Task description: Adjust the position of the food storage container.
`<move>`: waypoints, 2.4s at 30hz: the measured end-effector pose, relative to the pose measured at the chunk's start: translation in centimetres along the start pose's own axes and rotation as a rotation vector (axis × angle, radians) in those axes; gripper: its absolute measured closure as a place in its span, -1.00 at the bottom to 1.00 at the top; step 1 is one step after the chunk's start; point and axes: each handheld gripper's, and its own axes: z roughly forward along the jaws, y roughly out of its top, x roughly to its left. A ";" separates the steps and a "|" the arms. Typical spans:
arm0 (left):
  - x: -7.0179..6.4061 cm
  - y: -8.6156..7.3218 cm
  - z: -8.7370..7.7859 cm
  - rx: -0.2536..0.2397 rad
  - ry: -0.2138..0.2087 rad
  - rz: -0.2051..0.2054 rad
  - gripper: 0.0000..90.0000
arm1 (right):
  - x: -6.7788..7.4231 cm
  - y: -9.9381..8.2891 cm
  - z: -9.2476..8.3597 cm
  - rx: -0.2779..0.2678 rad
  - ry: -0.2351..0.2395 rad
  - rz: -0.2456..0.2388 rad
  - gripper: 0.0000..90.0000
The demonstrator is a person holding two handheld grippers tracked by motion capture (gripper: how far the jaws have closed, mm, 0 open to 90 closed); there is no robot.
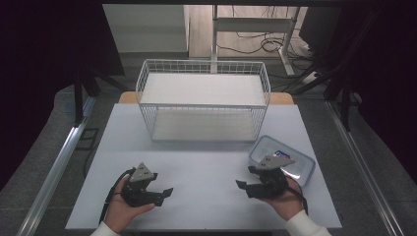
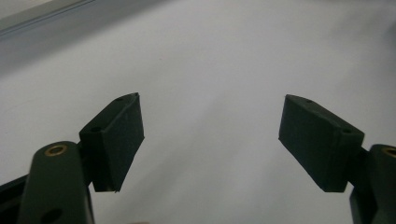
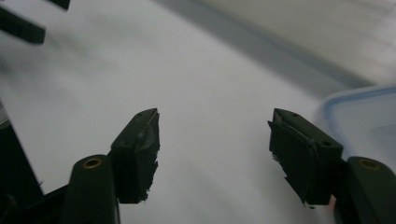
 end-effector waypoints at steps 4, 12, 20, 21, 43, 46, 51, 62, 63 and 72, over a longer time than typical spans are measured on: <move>0.1 0.0 0.0 -0.004 -0.006 -0.001 -0.52 | -2.4 1.8 -0.8 0.009 -0.038 0.025 -0.12; 0.2 0.1 0.0 0.000 -0.004 0.005 -0.52 | -7.7 4.1 -0.8 0.103 -0.071 0.065 0.42; 0.1 0.1 0.0 0.002 -0.004 0.001 -0.52 | -12.6 5.1 -0.3 0.215 -0.131 0.086 0.85; 0.2 0.1 0.0 0.002 -0.003 0.000 -0.52 | -12.9 5.1 -0.2 0.219 -0.136 0.089 0.88; 0.0 0.2 0.1 0.002 -0.015 0.000 -0.52 | -17.7 4.8 2.7 0.315 -0.247 0.097 0.98; 0.0 0.2 0.1 0.003 -0.014 0.000 -0.52 | -18.0 4.7 3.0 0.328 -0.243 0.104 0.98; 0.0 0.2 0.2 0.004 -0.014 -0.002 -0.52 | -18.1 4.6 3.1 0.334 -0.245 0.098 0.98; -0.1 0.2 0.3 0.016 -0.019 0.004 -0.52 | -15.0 4.7 3.5 0.357 -0.172 -0.010 0.98; -0.1 0.2 0.3 0.016 -0.020 0.003 -0.52 | -14.5 4.6 3.7 0.357 -0.161 -0.025 0.98; -0.2 0.1 0.5 0.026 -0.023 0.008 -0.52 | -10.9 4.5 4.1 0.348 -0.080 -0.129 0.98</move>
